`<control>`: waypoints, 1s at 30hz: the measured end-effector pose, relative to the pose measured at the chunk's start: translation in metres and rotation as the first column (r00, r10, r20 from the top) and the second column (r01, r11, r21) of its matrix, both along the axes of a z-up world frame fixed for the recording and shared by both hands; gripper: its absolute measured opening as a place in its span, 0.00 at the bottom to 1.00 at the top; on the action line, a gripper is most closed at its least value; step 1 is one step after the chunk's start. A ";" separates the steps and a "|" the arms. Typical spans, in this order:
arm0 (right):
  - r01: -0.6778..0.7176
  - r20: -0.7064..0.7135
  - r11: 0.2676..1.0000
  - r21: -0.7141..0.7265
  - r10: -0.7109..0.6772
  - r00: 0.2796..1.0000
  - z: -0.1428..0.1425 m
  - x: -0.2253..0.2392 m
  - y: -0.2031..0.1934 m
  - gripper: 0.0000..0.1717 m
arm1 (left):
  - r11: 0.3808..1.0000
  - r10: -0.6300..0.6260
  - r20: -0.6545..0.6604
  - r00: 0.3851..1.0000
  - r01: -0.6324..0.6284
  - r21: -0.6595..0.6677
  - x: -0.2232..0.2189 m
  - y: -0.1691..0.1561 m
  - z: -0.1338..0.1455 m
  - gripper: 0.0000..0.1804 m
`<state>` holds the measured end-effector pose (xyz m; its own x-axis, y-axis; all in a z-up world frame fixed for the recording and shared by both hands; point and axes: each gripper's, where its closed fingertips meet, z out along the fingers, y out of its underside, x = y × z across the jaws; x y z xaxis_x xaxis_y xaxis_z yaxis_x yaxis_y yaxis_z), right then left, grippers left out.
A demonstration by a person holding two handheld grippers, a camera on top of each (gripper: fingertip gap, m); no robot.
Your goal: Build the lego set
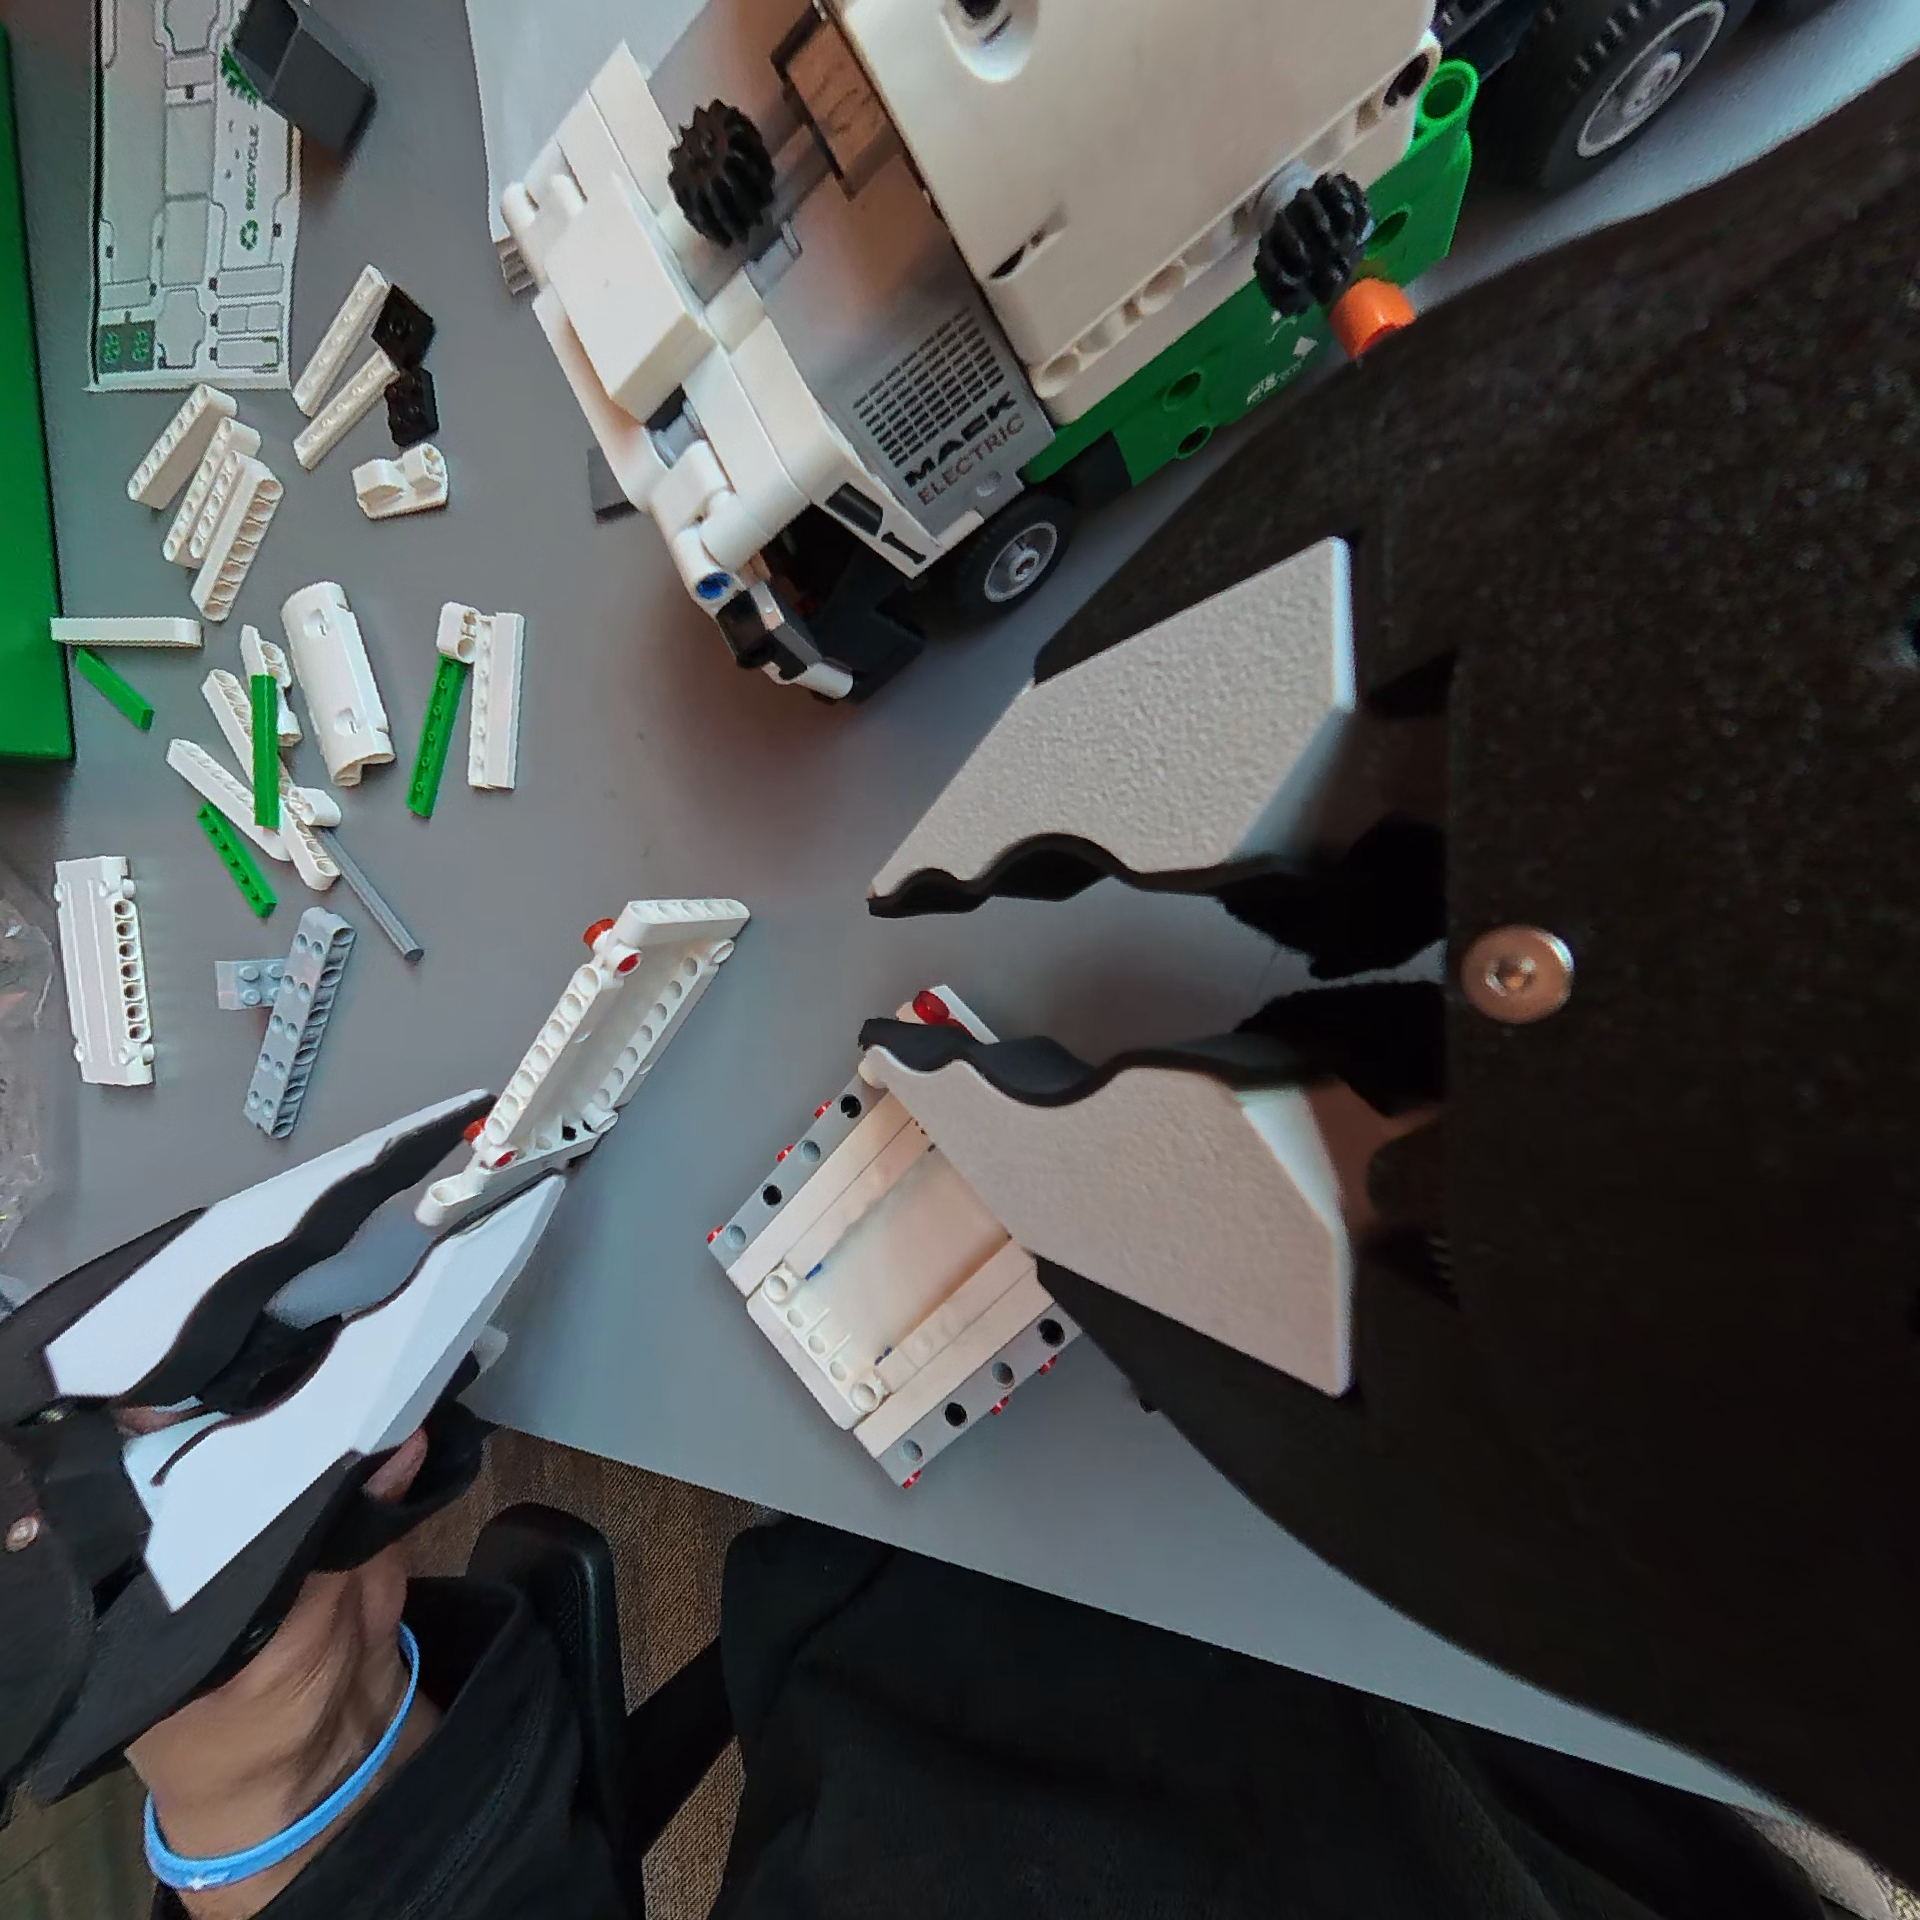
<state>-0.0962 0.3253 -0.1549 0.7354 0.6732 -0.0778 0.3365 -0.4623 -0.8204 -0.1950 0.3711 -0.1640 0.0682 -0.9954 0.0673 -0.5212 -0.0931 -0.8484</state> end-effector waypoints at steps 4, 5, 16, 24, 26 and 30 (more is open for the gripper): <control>0.000 0.000 1.000 -0.002 0.000 1.000 0.000 0.000 0.000 0.11 | 1.000 0.000 0.068 0.998 0.001 -0.016 -0.001 0.000 0.013 0.14; 0.001 0.001 1.000 -0.003 -0.001 1.000 -0.001 0.000 0.000 0.11 | 1.000 -0.001 0.079 0.997 0.002 -0.021 -0.002 0.000 0.015 0.15; 0.002 0.009 1.000 -0.008 -0.002 1.000 -0.003 0.001 0.000 0.11 | 1.000 0.023 0.096 0.995 -0.024 0.010 -0.007 0.000 0.029 0.15; 0.041 0.007 0.999 -0.029 -0.041 0.999 -0.002 0.010 0.003 0.11 | 0.970 0.014 0.038 0.999 -0.004 -0.242 -0.011 -0.066 0.035 0.15; 0.039 0.008 0.998 -0.050 -0.039 0.999 0.001 0.012 0.000 0.12 | 0.913 0.011 0.041 0.999 0.007 -0.409 -0.009 -0.085 0.023 0.16; -0.014 -0.009 0.990 -0.139 0.013 1.000 0.003 0.014 -0.016 0.13 | 0.848 0.067 0.015 0.998 -0.049 -0.527 -0.008 -0.091 0.004 0.17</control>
